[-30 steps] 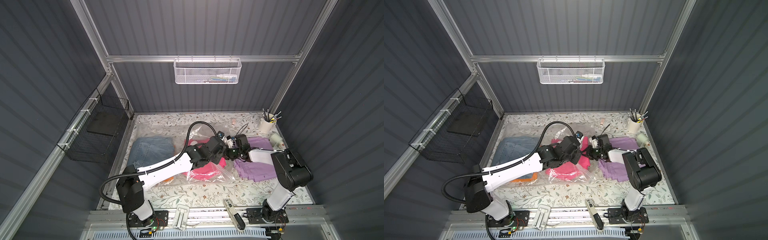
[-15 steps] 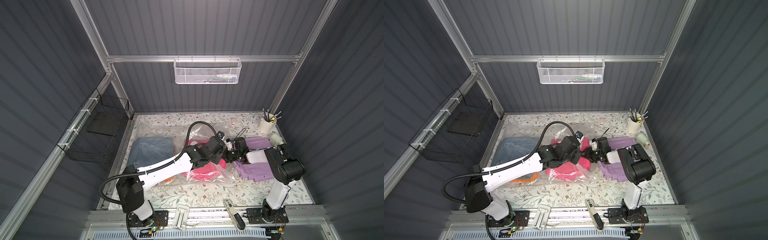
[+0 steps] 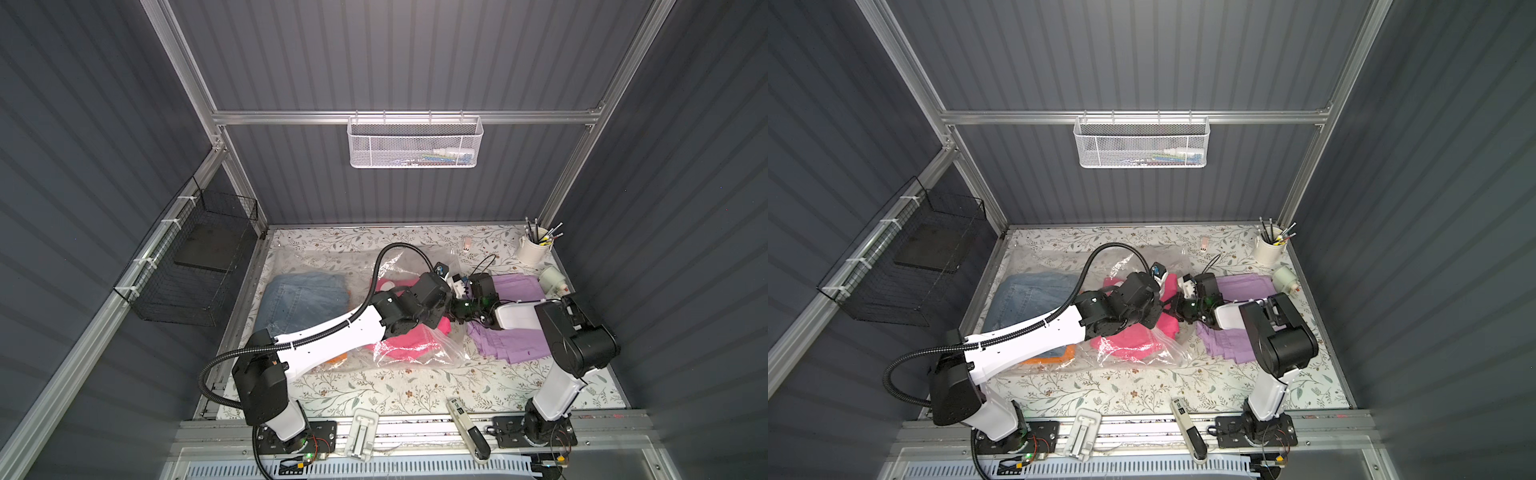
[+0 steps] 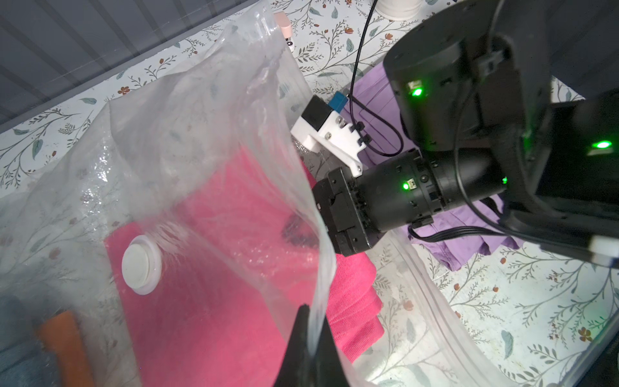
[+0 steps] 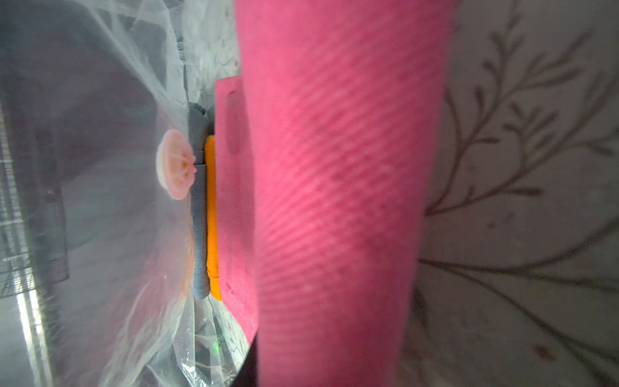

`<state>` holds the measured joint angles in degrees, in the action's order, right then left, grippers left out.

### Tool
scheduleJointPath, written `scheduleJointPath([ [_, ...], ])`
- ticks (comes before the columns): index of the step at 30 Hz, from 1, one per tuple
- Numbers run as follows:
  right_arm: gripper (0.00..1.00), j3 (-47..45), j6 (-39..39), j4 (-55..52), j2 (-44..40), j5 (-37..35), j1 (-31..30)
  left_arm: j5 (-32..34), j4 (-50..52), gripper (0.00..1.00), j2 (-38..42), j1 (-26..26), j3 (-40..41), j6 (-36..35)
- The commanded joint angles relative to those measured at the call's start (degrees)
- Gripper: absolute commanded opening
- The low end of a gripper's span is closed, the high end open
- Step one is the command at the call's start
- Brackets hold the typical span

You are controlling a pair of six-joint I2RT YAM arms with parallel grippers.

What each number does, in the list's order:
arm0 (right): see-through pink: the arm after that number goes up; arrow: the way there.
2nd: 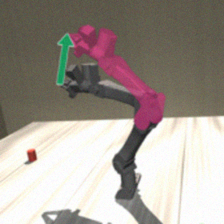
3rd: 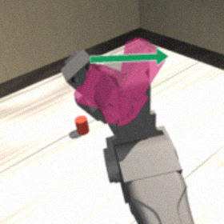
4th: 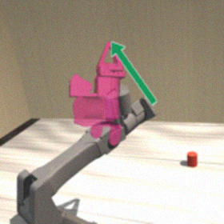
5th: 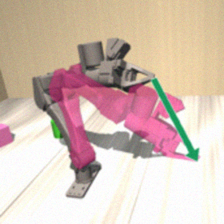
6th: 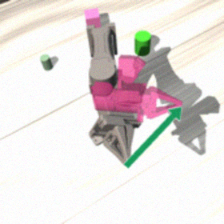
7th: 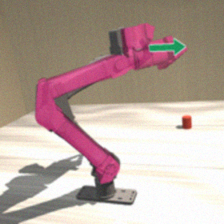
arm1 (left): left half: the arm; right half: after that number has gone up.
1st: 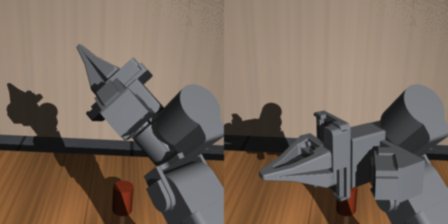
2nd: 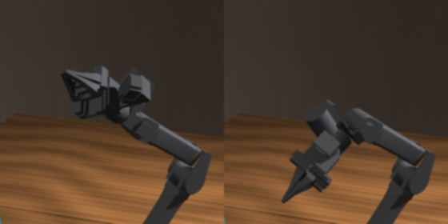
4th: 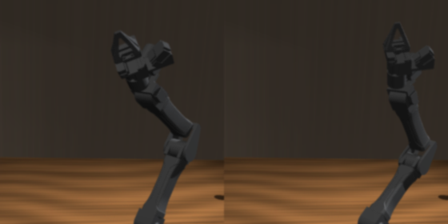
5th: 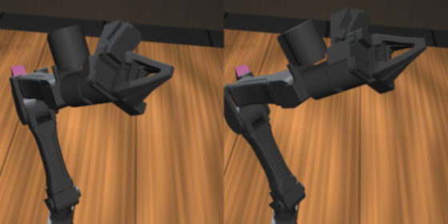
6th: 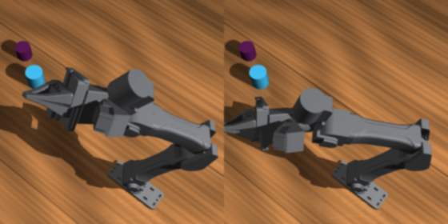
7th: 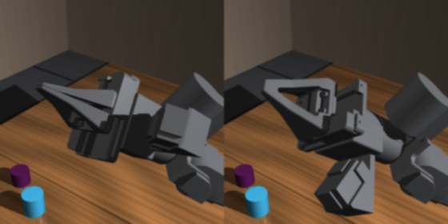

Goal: Take the trousers out of the vacuum bag
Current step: Take out the trousers from the vacuum bag.

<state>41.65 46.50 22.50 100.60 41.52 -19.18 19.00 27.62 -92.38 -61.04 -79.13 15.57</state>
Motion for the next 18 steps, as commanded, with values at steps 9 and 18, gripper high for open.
scheduleJointPath([
  [9,0.02,3.4,-1.6,-8.1,-8.5,0.6,0.0,1.6,0.2,0.00,-0.9,0.3,0.6,-0.4],
  [18,0.02,4.4,-2.4,-12.6,-14.3,0.6,0.2,2.5,0.7,0.00,-2.1,0.3,0.1,0.6],
])
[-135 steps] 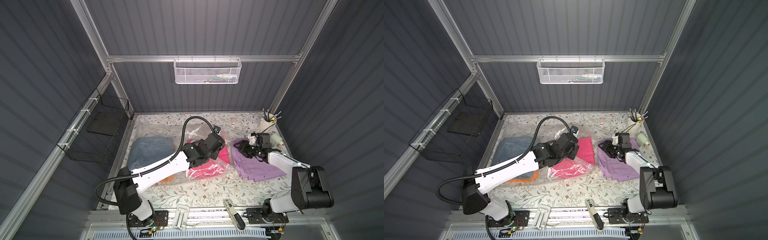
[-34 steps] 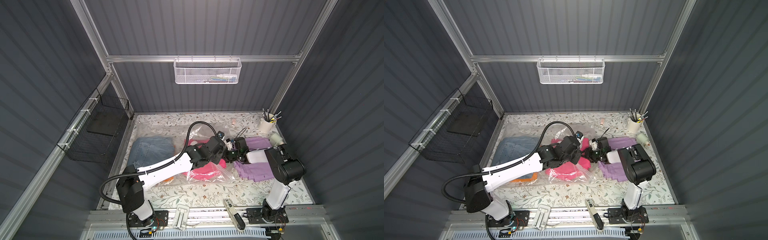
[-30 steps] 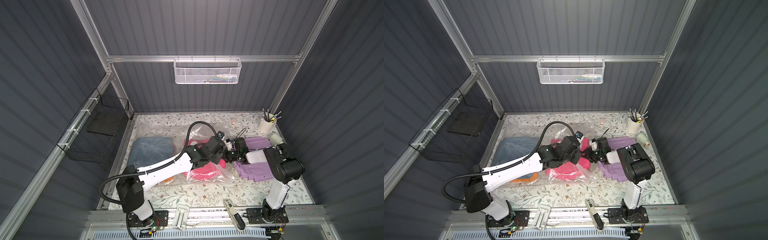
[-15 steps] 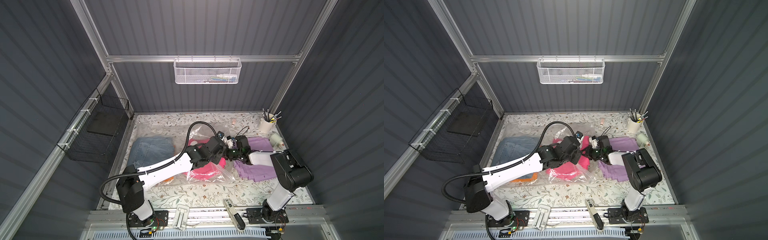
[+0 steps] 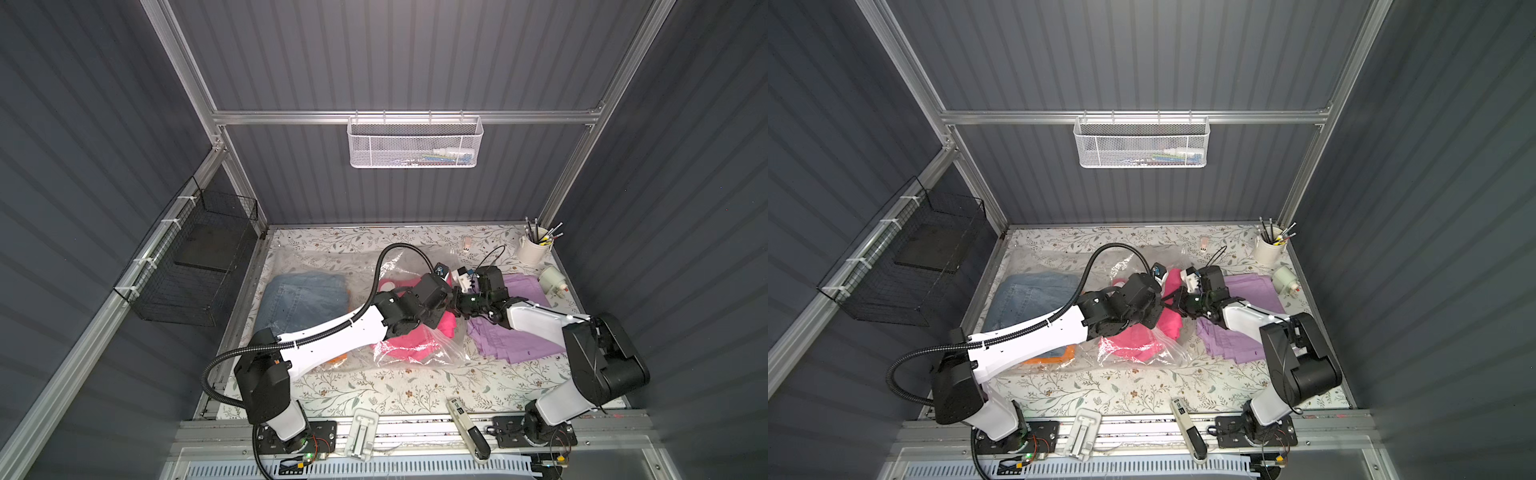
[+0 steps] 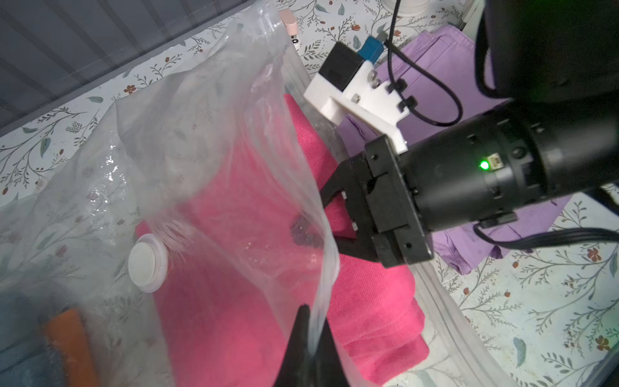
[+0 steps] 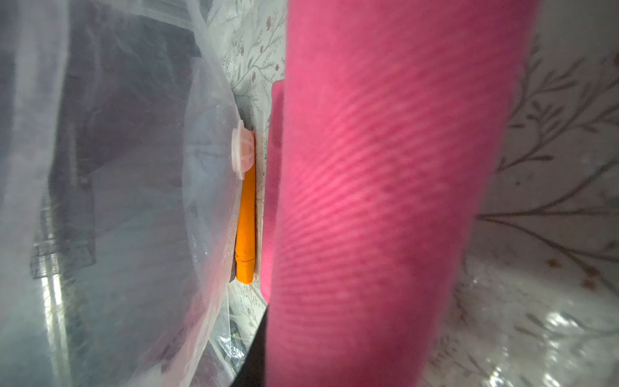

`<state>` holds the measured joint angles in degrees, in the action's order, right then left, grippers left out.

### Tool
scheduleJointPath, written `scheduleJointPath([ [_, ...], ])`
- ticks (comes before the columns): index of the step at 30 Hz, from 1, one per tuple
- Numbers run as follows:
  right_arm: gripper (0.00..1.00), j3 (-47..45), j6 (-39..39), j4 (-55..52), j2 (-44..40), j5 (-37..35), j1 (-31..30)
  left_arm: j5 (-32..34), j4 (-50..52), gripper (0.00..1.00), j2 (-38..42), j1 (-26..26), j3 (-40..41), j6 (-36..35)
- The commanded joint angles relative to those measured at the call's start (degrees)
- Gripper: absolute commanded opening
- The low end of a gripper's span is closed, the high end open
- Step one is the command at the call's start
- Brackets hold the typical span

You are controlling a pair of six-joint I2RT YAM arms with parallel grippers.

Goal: Take the trousers out of the vacuum bag
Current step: Take out the trousers from the vacuum bag.

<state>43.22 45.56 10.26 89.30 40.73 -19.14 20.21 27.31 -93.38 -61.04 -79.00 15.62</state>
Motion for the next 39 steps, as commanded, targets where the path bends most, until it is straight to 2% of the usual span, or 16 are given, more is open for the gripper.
scheduleJointPath([
  [1,0.02,3.0,-1.6,-1.0,-3.8,1.2,0.2,1.5,1.1,0.00,-1.2,0.4,-0.1,0.7],
  [16,0.03,4.2,-3.5,-9.1,-12.9,0.9,4.3,4.8,2.8,0.00,-2.8,0.3,-1.3,3.9],
  [27,0.03,3.2,-1.1,-10.3,-20.4,3.6,9.9,7.6,4.5,0.00,-3.9,0.4,-1.3,6.1],
  [39,0.02,4.3,-0.4,-15.8,-28.9,3.3,16.2,8.5,4.8,0.00,-4.7,0.6,-1.3,7.4],
])
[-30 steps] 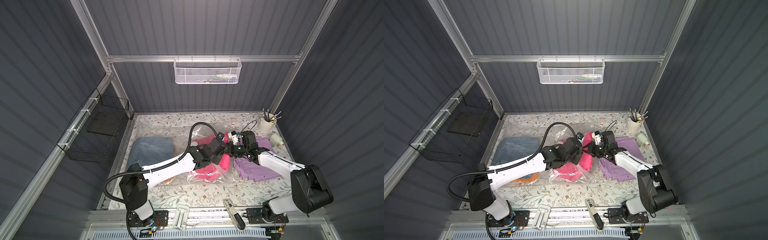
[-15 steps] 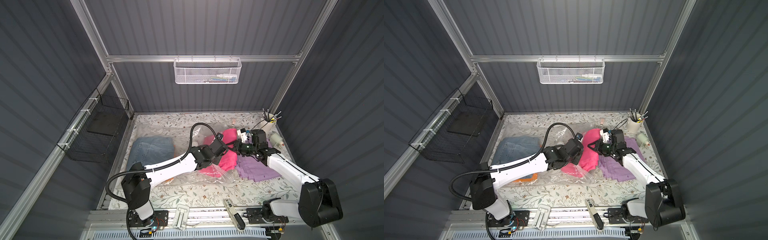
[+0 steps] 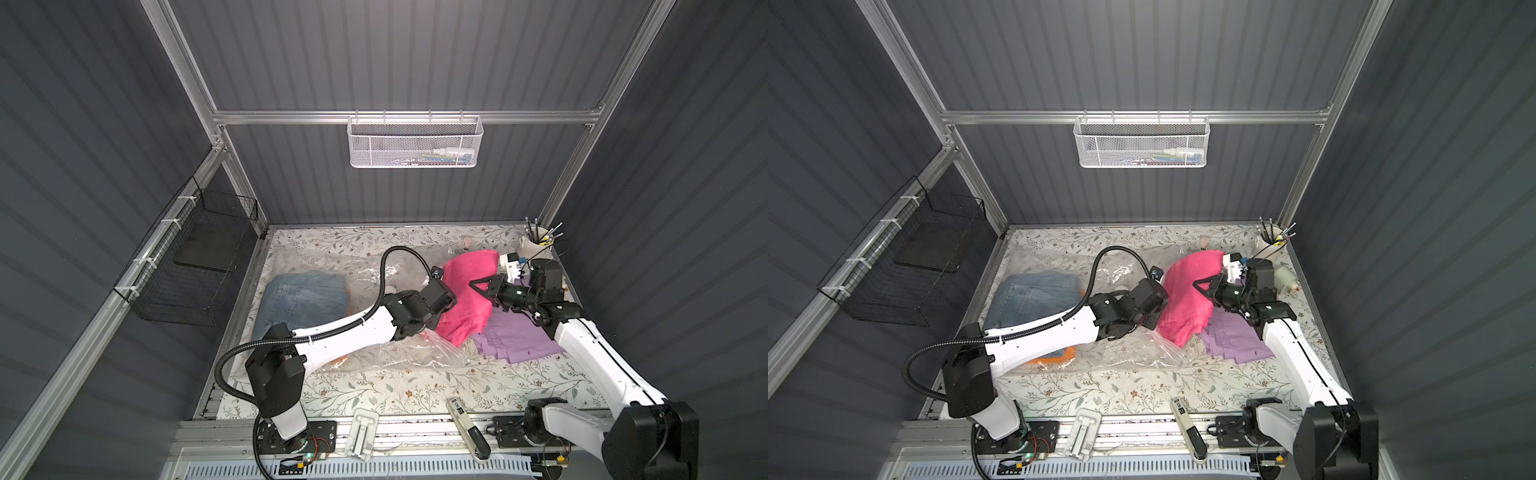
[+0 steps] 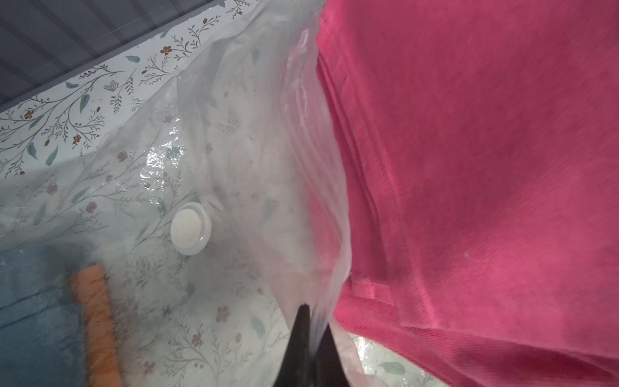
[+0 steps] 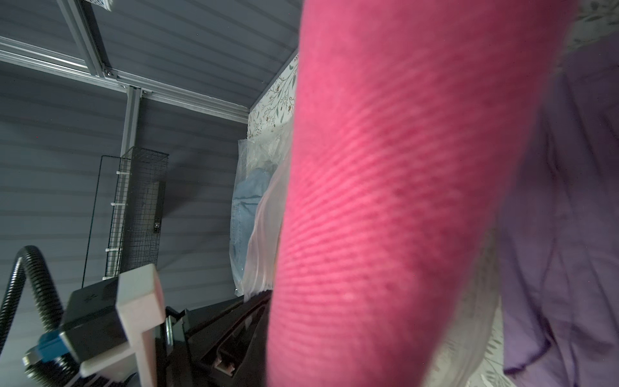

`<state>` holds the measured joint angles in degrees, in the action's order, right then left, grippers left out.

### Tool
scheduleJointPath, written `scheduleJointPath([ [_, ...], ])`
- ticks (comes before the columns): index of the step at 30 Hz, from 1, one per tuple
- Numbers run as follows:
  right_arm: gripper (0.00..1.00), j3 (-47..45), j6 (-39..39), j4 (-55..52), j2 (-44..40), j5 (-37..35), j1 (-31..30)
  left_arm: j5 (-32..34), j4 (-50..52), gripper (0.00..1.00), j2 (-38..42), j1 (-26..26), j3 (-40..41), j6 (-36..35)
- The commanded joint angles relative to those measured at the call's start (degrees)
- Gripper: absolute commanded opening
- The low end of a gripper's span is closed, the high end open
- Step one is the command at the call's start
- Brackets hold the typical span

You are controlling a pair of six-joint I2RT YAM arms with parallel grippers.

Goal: Take the trousers out of the vacuum bag
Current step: Take out the trousers from the vacuum bag, then place the trousers at the center of the board.

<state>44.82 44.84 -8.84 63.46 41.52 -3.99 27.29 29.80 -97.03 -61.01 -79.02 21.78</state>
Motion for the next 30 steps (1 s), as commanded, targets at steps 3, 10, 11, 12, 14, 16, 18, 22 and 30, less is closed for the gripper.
scheduleJointPath([
  [3,0.02,2.9,1.4,3.1,-5.0,2.4,2.5,1.5,2.4,0.00,-1.3,0.6,-1.3,1.3],
  [10,0.03,3.5,3.8,1.6,-9.1,-0.8,6.5,1.5,2.4,0.00,-1.3,0.9,-1.2,1.6],
  [11,0.03,3.7,4.1,1.3,-9.6,-1.5,7.1,1.5,2.3,0.00,-1.2,0.9,-0.9,1.7],
  [12,0.03,3.8,4.5,1.1,-10.0,-2.1,7.6,1.5,2.2,0.00,-1.0,1.0,-0.8,1.7],
  [14,0.03,3.9,5.4,1.0,-10.6,-3.4,8.5,1.7,2.1,0.00,-0.9,1.0,-0.5,1.7],
  [16,0.03,4.1,6.2,1.0,-11.1,-4.8,9.1,1.9,2.2,0.00,-0.7,1.1,-0.3,1.6],
  [18,0.03,4.4,7.3,1.5,-11.5,-6.8,9.6,1.9,2.0,0.00,-0.5,1.1,0.0,1.6],
  [22,0.05,5.8,9.1,2.5,-11.7,-9.6,10.1,2.0,1.8,0.00,-0.2,1.2,0.5,1.6],
  [30,0.04,9.1,11.6,5.4,-10.2,-15.1,10.6,1.6,1.2,0.00,0.4,1.6,1.9,1.2],
])
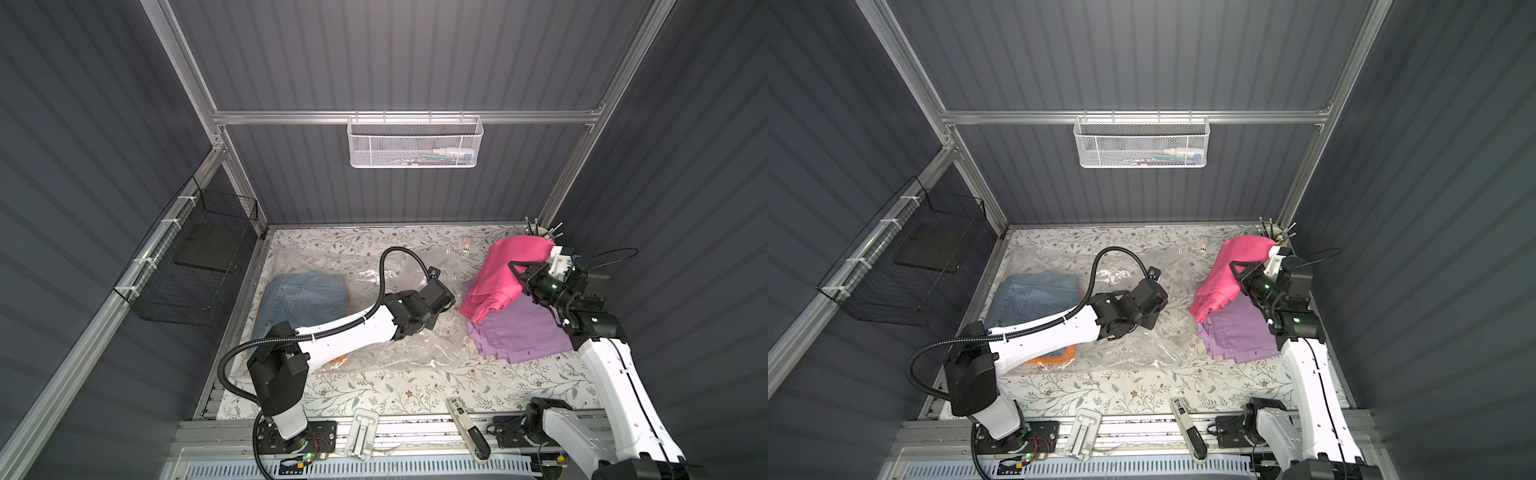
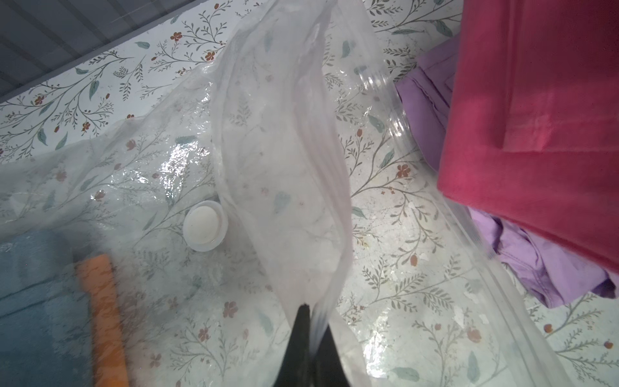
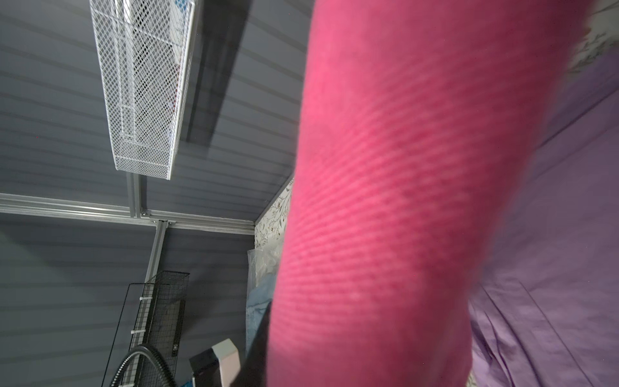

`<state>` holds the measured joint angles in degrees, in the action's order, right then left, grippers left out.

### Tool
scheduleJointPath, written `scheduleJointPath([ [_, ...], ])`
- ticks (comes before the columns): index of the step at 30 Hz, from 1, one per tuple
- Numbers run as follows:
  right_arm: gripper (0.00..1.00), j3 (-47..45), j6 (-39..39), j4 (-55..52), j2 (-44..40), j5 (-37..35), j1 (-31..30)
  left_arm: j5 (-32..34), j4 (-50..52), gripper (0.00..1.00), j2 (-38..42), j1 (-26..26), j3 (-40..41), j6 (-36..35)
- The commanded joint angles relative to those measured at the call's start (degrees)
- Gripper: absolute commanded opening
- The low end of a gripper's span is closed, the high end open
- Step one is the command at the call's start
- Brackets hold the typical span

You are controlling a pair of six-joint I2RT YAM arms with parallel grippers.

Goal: Take the trousers out of the vacuum bag
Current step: Place the trousers at the center of the board.

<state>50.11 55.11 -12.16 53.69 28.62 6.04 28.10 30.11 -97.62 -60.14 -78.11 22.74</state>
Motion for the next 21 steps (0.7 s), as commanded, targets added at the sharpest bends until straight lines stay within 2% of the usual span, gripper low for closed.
scheduleJointPath([
  [1,0.04,4.1,1.4,9.1,-0.1,-2.8,0.6,0.7,0.8,0.00,0.9,0.7,1.0,0.2],
  [21,0.03,6.0,7.0,17.7,6.9,-14.4,0.9,0.5,1.0,0.00,1.7,1.3,1.7,0.0],
])
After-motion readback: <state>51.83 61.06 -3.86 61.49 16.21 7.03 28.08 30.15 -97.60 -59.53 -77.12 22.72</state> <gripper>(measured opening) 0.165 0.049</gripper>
